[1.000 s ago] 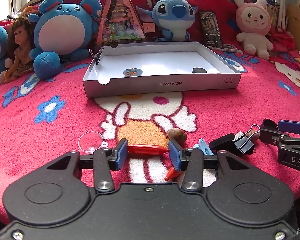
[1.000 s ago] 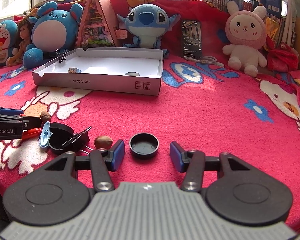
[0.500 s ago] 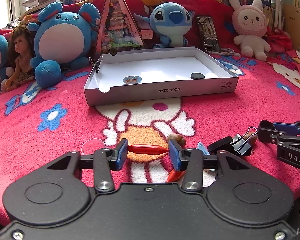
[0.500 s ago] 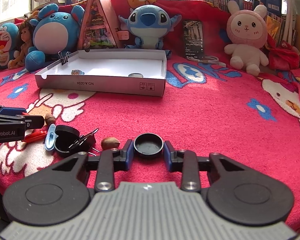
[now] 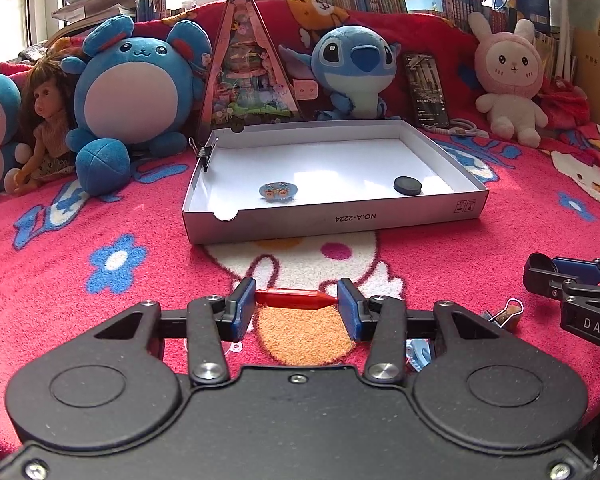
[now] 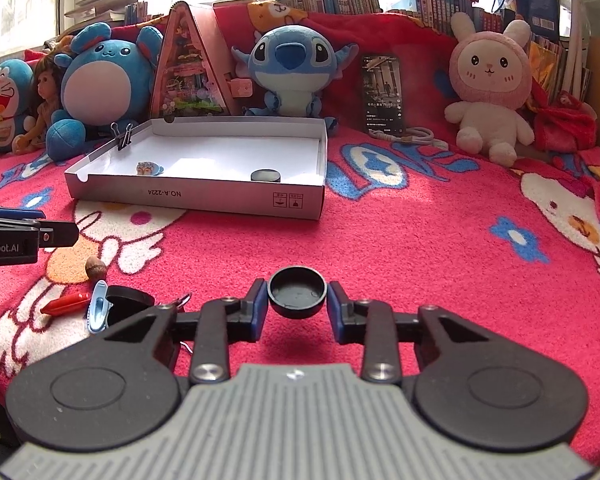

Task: Organize rigid objects
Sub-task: 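Carry the red crayon and black tin into the white box with both tools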

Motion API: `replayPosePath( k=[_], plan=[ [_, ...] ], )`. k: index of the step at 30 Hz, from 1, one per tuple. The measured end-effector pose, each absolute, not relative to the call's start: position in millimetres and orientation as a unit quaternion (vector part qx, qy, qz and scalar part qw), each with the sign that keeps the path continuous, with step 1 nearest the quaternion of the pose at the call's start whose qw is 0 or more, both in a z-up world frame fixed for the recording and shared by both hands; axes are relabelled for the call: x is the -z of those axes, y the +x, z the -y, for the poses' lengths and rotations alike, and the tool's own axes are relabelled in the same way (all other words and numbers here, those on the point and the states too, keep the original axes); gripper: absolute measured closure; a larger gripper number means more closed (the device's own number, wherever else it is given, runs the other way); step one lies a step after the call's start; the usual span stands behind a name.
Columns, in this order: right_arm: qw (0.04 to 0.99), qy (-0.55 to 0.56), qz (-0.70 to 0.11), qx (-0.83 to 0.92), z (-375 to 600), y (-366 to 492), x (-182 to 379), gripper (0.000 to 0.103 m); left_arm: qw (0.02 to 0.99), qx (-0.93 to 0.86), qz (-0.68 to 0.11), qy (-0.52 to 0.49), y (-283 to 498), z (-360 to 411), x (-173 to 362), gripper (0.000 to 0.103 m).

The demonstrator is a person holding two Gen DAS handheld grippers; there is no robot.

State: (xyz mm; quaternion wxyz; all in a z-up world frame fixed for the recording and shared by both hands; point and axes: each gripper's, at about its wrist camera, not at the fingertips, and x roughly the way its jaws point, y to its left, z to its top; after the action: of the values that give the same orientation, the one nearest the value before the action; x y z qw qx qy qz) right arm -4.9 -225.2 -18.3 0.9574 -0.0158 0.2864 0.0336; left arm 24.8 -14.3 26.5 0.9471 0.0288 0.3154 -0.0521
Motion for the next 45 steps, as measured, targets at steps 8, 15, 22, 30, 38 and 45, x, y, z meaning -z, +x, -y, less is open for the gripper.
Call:
replayPosePath(
  k=[8,15,22,30,38,45],
  plan=[
    [0.960,-0.007,-0.280,-0.033,225.9,6.9,9.0,0.066,0.949,0.053,-0.310,0.016,39.6,10.3,-36.8,0.061],
    [0.961,0.000,-0.274,-0.036,224.4,18.0,3.0,0.066,0.949,0.063,-0.307,0.013,50.8,11.0,-44.7,0.061],
    [0.961,0.008,-0.273,-0.041,221.4,28.8,-0.2,0.066,0.950,0.067,-0.304,0.006,60.3,10.9,-49.6,0.061],
    [0.960,0.007,-0.274,-0.049,214.0,41.7,-2.9,0.066,0.948,0.071,-0.311,-0.003,77.4,9.3,-51.8,0.061],
    [0.959,0.017,-0.276,-0.053,210.2,63.7,-10.8,0.066,0.949,0.069,-0.309,-0.006,103.6,8.1,-60.5,0.061],
    [0.954,0.041,-0.291,-0.058,212.0,92.8,-15.5,0.066,0.946,0.070,-0.317,-0.020,134.4,4.4,-63.1,0.061]
  ],
)
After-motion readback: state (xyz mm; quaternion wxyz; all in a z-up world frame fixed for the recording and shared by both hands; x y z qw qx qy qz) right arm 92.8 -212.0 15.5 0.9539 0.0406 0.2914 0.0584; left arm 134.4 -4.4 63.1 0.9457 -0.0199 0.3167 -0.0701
